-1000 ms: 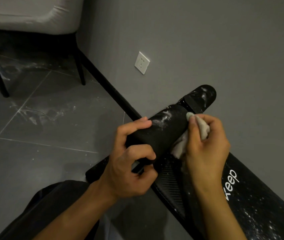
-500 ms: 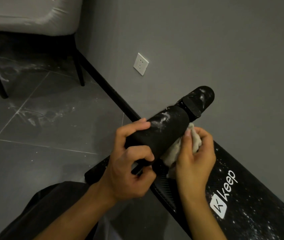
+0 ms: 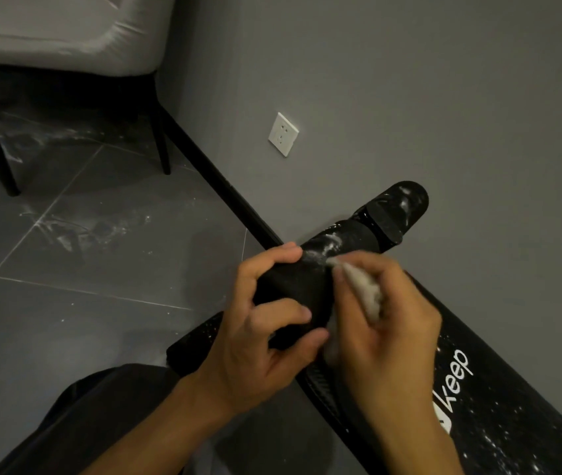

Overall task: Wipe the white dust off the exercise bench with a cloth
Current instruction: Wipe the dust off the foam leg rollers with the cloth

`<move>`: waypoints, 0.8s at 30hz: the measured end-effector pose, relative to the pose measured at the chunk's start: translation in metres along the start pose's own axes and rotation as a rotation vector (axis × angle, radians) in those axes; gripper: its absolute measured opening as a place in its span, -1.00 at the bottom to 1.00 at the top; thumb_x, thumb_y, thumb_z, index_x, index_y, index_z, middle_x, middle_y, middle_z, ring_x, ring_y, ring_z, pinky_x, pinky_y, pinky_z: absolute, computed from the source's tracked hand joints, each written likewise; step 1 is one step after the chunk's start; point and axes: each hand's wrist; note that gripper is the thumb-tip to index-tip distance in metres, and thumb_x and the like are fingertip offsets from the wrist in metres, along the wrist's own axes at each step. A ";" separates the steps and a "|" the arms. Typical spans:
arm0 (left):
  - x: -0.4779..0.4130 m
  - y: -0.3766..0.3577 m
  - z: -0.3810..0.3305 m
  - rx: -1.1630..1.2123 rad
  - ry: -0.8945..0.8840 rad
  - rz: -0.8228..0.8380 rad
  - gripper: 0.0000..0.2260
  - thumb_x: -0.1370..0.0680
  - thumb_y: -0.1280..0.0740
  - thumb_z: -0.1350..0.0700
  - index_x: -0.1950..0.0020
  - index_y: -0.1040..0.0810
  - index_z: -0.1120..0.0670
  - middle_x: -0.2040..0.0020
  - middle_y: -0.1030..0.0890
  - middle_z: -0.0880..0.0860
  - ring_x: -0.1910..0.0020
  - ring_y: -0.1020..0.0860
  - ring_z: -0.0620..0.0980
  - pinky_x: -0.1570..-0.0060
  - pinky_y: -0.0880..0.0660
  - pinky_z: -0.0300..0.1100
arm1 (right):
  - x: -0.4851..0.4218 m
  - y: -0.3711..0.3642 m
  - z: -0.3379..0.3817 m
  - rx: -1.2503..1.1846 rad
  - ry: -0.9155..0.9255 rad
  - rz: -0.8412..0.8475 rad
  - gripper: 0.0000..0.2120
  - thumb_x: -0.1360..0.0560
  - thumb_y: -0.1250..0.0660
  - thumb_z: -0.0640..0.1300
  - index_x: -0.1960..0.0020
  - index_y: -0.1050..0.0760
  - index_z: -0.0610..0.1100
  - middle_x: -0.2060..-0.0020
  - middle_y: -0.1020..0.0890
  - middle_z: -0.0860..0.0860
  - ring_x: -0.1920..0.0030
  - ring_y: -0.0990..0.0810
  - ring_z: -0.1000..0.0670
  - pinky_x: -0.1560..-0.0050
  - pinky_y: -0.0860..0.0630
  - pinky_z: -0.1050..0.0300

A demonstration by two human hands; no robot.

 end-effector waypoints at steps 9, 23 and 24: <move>-0.005 0.008 -0.003 -0.063 0.041 0.052 -0.52 -0.43 -0.49 0.18 -0.24 -0.33 -0.01 -0.35 -0.36 0.35 -0.38 -0.44 0.08 -0.14 -0.56 -0.13 | -0.028 0.009 -0.009 0.138 -0.138 -0.030 -0.91 -0.57 -0.37 -0.06 0.01 -0.52 0.15 0.16 -0.60 0.24 0.08 -0.61 0.27 0.13 -0.49 0.46; -0.009 0.014 -0.004 -0.075 -0.024 0.115 -0.49 -0.34 -0.53 0.32 -0.16 -0.38 0.03 -0.40 -0.35 0.35 -0.40 -0.46 0.11 -0.16 -0.52 -0.16 | -0.021 0.004 -0.015 0.088 -0.099 -0.105 -0.90 -0.56 -0.36 -0.06 -0.01 -0.53 0.14 0.13 -0.63 0.24 0.09 -0.63 0.21 0.13 -0.52 0.41; -0.009 0.014 -0.004 -0.067 -0.022 0.118 -0.49 -0.34 -0.53 0.32 -0.16 -0.38 0.03 -0.41 -0.35 0.35 -0.40 -0.46 0.11 -0.16 -0.52 -0.17 | -0.018 0.004 -0.011 0.081 -0.085 -0.084 -0.92 -0.57 -0.34 -0.06 -0.02 -0.54 0.10 0.13 -0.63 0.23 0.10 -0.63 0.20 0.14 -0.50 0.43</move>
Point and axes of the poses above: each hand's wrist, its own x-axis away from the middle knuckle, its own y-axis out of the back of the hand, z = x × y
